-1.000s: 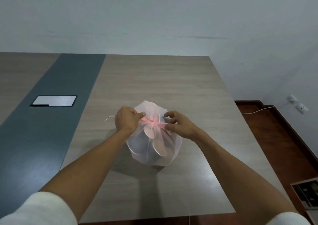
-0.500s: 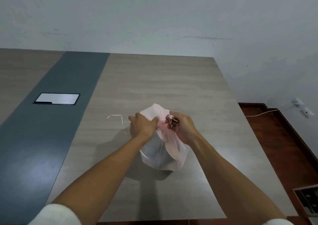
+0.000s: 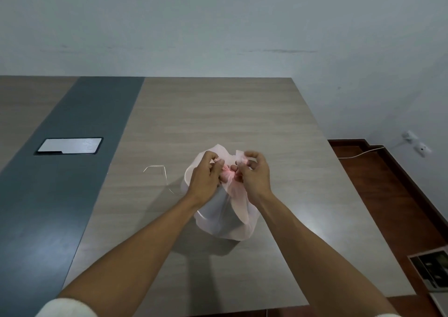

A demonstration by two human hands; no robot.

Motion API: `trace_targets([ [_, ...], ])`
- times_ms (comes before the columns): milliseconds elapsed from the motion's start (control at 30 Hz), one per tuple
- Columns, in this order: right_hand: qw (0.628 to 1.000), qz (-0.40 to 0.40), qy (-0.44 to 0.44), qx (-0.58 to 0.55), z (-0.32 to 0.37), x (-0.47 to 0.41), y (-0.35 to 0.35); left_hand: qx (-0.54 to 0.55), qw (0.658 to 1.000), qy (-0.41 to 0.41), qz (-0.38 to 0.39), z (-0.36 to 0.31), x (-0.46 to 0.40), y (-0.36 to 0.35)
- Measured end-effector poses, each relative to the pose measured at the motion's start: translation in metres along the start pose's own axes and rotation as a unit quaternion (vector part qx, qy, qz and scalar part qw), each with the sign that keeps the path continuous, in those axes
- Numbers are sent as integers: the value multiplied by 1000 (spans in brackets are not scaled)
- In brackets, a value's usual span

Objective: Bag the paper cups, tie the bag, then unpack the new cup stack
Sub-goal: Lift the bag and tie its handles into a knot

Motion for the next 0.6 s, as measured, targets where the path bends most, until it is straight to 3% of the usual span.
trace_targets([
  [133,997,-57,-43,-17,-15,-7,11,156,985,68,14,1,-3,-10],
  [400,993,-103,-36,-55,-13,-5,19,265,951,135,79,5,1,-25],
  [600,998,1,-50,-43,-14,-1,5,248,948,165,114,6,4,-28],
])
Point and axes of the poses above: each hand's wrist, its own x-axis away from the middle knuckle, its own y-axis out of the back of the hand, z = x × y, the point moved 9 cm from there along -x, towards the middle knuckle, and after that the axes turned 11 degrees about -x, right-handed, at the moved point
